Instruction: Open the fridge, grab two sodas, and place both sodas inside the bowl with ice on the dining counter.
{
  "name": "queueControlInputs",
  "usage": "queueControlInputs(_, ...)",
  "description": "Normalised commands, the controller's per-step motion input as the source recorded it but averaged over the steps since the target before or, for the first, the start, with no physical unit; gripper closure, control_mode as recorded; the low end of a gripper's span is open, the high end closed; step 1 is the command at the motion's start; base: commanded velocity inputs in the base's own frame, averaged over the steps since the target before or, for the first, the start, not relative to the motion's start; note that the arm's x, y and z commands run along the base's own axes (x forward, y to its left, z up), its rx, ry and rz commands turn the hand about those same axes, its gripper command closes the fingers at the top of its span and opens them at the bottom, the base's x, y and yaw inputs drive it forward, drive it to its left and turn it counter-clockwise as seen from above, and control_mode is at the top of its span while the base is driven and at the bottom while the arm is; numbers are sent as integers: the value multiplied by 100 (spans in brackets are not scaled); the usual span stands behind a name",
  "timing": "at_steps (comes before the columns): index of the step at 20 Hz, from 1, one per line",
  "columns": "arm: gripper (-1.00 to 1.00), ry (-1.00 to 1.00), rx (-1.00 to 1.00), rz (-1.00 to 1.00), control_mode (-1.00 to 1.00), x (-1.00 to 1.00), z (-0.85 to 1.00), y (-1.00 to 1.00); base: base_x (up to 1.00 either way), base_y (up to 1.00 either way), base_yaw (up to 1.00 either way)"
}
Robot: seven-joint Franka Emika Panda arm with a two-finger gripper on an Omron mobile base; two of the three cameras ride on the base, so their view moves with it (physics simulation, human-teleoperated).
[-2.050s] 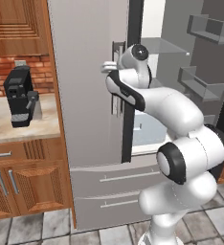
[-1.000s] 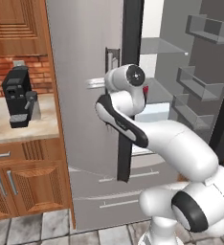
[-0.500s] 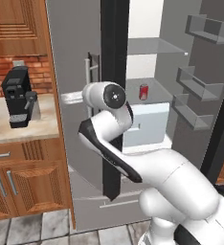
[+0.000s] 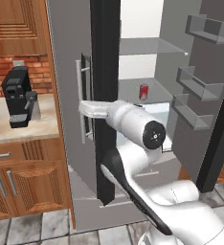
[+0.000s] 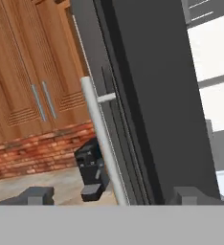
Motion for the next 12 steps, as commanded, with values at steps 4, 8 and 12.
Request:
queueControlInputs(4,-100,-3,38,0,-100,-73,11,-95,0,0,0)
queueControlInputs(8,-100,1,45,0,-100,-6,0,-100,0,0,0)
queueControlInputs(12,-100,2,49,7,-100,7,0,-93,0,0,0)
